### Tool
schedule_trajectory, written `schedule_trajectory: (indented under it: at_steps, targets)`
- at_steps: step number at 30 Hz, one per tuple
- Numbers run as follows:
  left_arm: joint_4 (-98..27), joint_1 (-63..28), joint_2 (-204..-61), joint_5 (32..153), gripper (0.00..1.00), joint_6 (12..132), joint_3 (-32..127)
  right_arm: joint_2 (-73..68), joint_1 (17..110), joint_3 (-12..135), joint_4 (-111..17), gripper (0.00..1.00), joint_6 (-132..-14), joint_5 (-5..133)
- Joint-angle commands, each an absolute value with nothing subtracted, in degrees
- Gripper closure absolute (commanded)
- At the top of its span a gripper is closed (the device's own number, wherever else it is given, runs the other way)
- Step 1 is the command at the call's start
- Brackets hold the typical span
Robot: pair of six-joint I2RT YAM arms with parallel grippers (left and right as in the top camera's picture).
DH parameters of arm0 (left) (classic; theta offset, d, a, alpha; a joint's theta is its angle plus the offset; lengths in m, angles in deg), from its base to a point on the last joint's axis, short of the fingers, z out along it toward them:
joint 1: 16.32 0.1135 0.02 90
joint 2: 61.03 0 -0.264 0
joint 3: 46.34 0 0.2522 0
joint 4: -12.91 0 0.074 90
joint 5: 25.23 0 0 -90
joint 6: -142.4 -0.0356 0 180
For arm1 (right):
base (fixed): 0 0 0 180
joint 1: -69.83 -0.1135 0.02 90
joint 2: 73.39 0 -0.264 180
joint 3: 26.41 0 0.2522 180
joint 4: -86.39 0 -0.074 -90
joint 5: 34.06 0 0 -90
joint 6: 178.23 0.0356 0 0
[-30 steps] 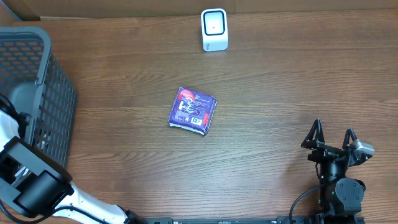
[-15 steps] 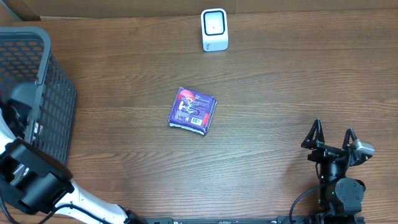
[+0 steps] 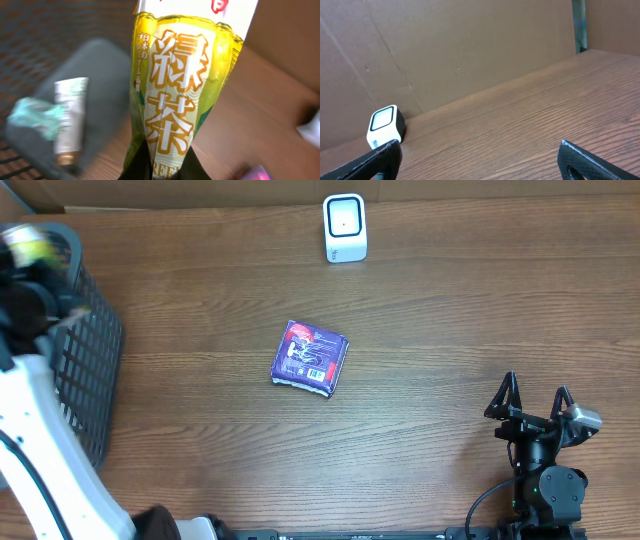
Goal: Scan the item barcode
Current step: 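Reach the left gripper into the basket and grasp the green tea pouch, then place the green tea pouch left of the purple pack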
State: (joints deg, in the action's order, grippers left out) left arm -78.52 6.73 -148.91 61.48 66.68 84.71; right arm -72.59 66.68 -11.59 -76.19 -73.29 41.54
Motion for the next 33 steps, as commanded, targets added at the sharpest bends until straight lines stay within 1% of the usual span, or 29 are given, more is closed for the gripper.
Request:
schedule_trajectory:
  at_steps: [1, 4, 9, 14, 19, 22, 29, 32, 33]
  targets:
    - [-80.31, -2.24, -148.69, 62.05, 0.96, 64.17, 85.24, -73.22, 66.22, -12.18, -76.54, 0.0, -73.71, 40.97]
    - [-80.99, -9.91, -149.56, 61.65, 0.96, 64.17, 82.07, -73.22, 66.22, -12.18, -76.54, 0.0, -73.71, 40.97]
    - [-78.76, -16.64, -151.9, 58.46, 0.96, 68.17, 72.45, -73.22, 66.22, -12.18, -76.54, 0.0, -73.71, 40.97]
    - [-69.38, -19.02, -155.31, 59.36, 0.96, 66.88, 59.54, -73.22, 66.22, -12.18, -76.54, 0.0, -73.69, 40.97]
    - [-57.21, -20.81, -160.38, 64.95, 0.96, 60.83, 49.2, -73.22, 66.22, -12.18, -76.54, 0.0, -73.69, 40.97]
    - [-52.16, -22.13, -163.73, 68.25, 0.96, 58.31, 46.01, -73.22, 66.22, -12.18, -76.54, 0.0, -73.69, 40.97]
    - [-50.3, -25.34, -171.73, 68.93, 0.96, 58.84, 45.13, -73.22, 66.22, -12.18, -76.54, 0.0, -73.69, 40.97]
    - [-50.63, -26.54, -174.06, 71.21, 0.96, 58.82, 45.13, -73.22, 66.22, -12.18, -76.54, 0.0, -73.69, 40.97]
    - [-50.93, -26.87, -174.22, 72.3, 0.93, 58.82, 45.13, -73.22, 66.22, -12.18, -76.54, 0.0, -73.71, 40.97]
